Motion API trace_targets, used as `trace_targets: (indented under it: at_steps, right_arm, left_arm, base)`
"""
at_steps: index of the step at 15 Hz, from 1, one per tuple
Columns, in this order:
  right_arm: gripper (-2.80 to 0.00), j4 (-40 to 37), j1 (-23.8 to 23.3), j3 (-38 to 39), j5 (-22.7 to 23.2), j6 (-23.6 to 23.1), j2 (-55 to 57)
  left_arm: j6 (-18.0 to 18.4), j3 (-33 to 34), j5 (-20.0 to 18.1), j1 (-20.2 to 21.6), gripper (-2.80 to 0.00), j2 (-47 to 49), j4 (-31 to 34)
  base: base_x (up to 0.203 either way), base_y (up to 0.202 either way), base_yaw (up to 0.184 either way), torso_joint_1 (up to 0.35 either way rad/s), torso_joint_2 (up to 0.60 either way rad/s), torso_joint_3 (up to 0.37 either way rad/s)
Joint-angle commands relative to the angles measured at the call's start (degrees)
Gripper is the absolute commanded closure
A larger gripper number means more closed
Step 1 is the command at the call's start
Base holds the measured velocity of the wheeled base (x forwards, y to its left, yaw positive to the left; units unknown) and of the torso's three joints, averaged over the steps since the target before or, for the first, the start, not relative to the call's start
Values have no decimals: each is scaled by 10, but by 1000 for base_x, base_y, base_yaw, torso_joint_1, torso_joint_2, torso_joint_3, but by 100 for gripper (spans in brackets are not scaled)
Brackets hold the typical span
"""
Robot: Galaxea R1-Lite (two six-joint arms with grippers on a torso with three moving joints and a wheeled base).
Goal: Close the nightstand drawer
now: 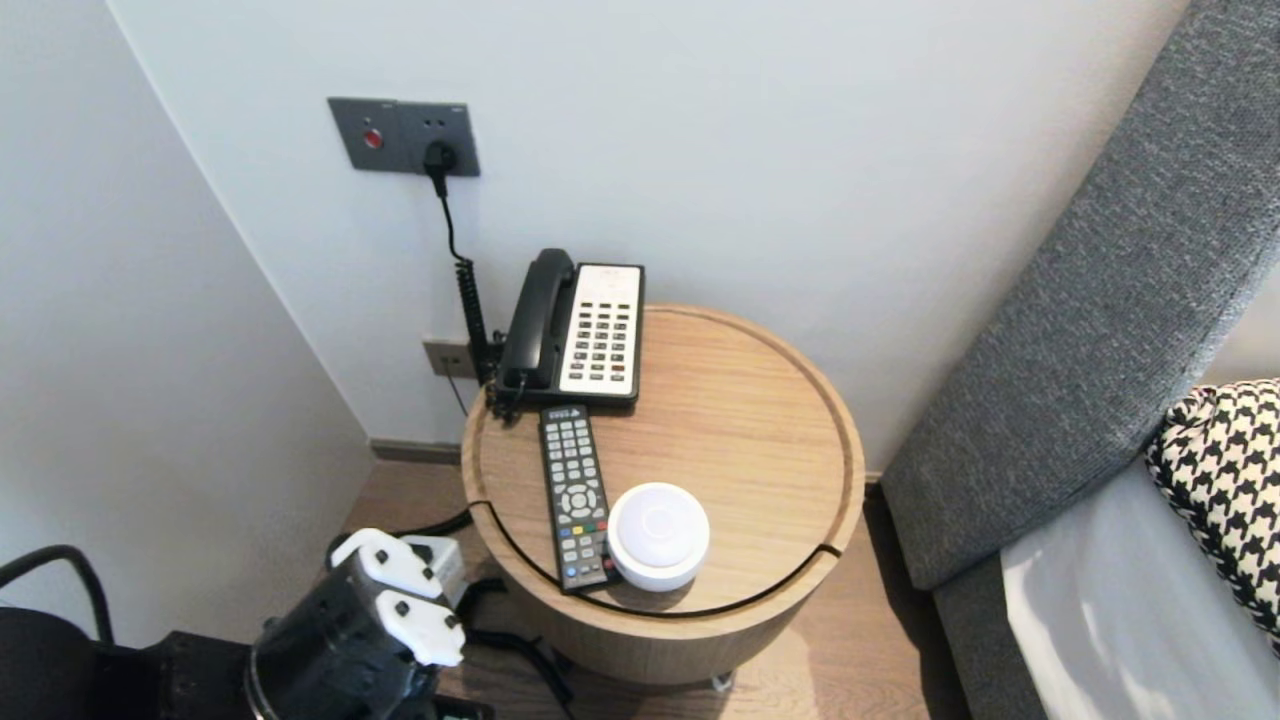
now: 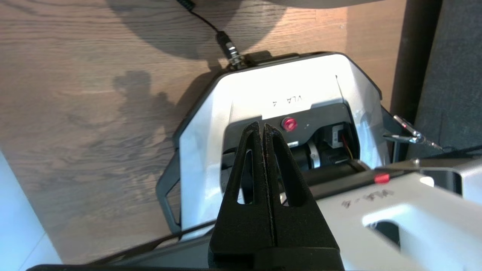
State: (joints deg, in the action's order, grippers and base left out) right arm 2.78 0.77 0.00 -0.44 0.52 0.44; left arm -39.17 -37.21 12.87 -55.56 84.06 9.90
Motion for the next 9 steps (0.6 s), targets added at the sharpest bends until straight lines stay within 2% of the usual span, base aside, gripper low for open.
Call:
trace_targets:
  at_steps: [1,2,3,9]
  right_arm:
    - [0,0,0,14,0,0,1]
    - [0,0,0,14,0,0,1]
    - [0,0,0,14,0,0,1]
    - [0,0,0,14,0,0,1]
  left_arm:
    - [-2,13,4,15,0,-87,38]
    - [2,12,6,32,0,-118,64]
    - [16,11,10,66,0,-145,88]
    - [167,8,15,347,0,-252,143]
  base:
    - [0,0,0,0,0,0]
    - [0,0,0,0,0,0]
    - [0,0,0,0,0,0]
    - [0,0,0,0,0,0]
